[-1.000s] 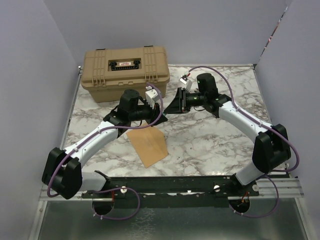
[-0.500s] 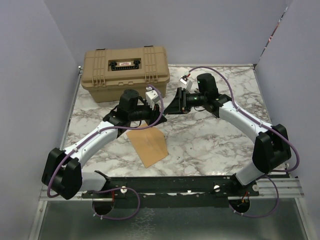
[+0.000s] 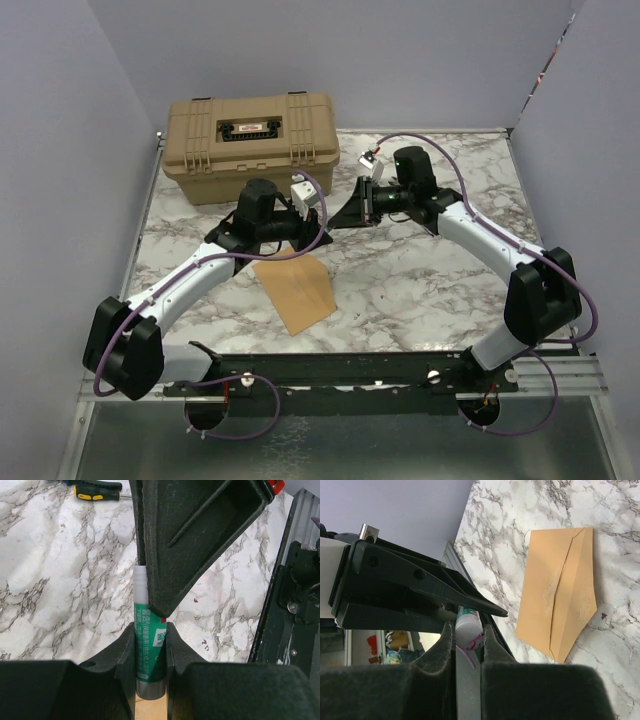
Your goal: Place the letter into the envelope and seal it
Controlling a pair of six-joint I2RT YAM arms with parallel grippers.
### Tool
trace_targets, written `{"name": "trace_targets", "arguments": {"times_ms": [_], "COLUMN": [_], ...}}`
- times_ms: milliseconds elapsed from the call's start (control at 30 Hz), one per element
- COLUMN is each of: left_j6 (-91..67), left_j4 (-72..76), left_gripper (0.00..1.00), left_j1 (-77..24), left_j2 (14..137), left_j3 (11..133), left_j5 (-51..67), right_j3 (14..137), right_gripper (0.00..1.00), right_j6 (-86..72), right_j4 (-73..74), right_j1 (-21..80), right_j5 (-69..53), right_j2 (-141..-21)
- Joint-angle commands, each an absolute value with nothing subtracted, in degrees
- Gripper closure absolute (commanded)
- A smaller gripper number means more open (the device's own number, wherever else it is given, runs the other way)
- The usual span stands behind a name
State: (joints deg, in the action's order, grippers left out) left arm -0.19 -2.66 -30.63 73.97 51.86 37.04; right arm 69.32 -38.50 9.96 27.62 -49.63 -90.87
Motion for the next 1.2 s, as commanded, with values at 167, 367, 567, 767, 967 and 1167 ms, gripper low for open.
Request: {"name": "trace_targets", "arguments": {"times_ms": [167, 367, 567, 767, 967, 1167], "left_j6": [1.61, 0.90, 0.75, -2.41, -9.40, -15.29], "left_j4": [-6.88, -6.86, -6.86, -5.84, -0.98, 3.78], "left_gripper": [1.00, 1.00, 1.00, 1.00, 1.00, 1.00], "left_j1": [-30.88, -30.85, -30.85, -30.85, -30.86, -30.86], "left_j2": [70.33, 67.41, 68.05, 69.23, 69.24, 68.90], "left_j3": [48.70, 46.11, 47.43, 50.85, 52.87, 53.35], "left_j5": [39.04, 39.21, 38.39, 35.02, 29.39, 24.76], "right_j3": [69.01, 68.09, 75.04, 73.85, 65.01, 58.33], "right_gripper": [1.00, 1.00, 1.00, 1.00, 1.00, 0.99], "right_j6": [-43.28, -48.45, -33.22, -19.76, -21.63, -22.94], "right_j4": [1.67, -6.57, 12.46, 29.11, 29.14, 22.62], "right_j1": [19.17, 13.50, 12.30, 13.08, 15.11, 15.64], "right_j5": [-53.81, -59.50, -48.48, -13.13, 7.17, 10.28], "right_j2": [-87.79, -86.72, -87.12, -88.70, -91.09, -92.56]}}
